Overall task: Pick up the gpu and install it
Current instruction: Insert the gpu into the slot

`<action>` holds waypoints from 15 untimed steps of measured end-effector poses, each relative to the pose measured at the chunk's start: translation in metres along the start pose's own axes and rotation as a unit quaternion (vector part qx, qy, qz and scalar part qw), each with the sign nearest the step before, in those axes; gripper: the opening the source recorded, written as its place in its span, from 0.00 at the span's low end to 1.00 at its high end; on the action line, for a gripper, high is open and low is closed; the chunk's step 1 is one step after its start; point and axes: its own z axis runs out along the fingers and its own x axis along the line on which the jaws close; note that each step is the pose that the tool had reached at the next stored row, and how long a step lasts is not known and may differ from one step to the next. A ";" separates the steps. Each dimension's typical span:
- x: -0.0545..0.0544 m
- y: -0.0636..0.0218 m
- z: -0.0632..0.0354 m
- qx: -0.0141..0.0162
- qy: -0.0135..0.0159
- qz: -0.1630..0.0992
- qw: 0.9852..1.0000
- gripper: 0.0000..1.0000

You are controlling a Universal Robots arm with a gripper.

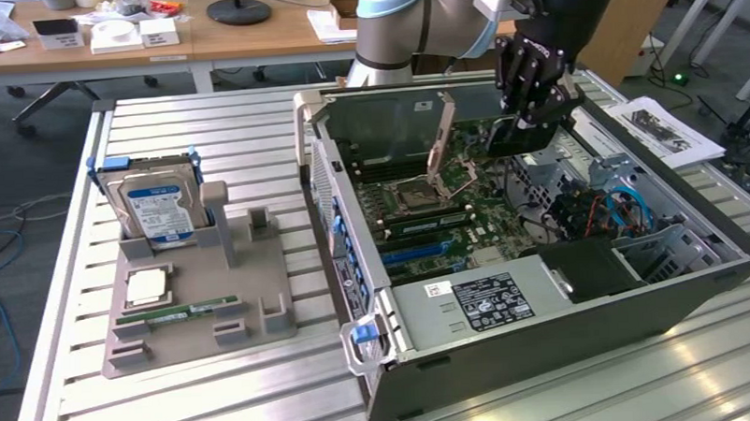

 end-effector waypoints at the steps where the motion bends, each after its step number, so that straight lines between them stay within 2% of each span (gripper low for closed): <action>1: 0.000 0.0000 0.0000 0.000 0.000 0.000 1.000 0.27; 15: 0.000 0.0023 0.0000 0.000 0.000 0.000 1.000 0.27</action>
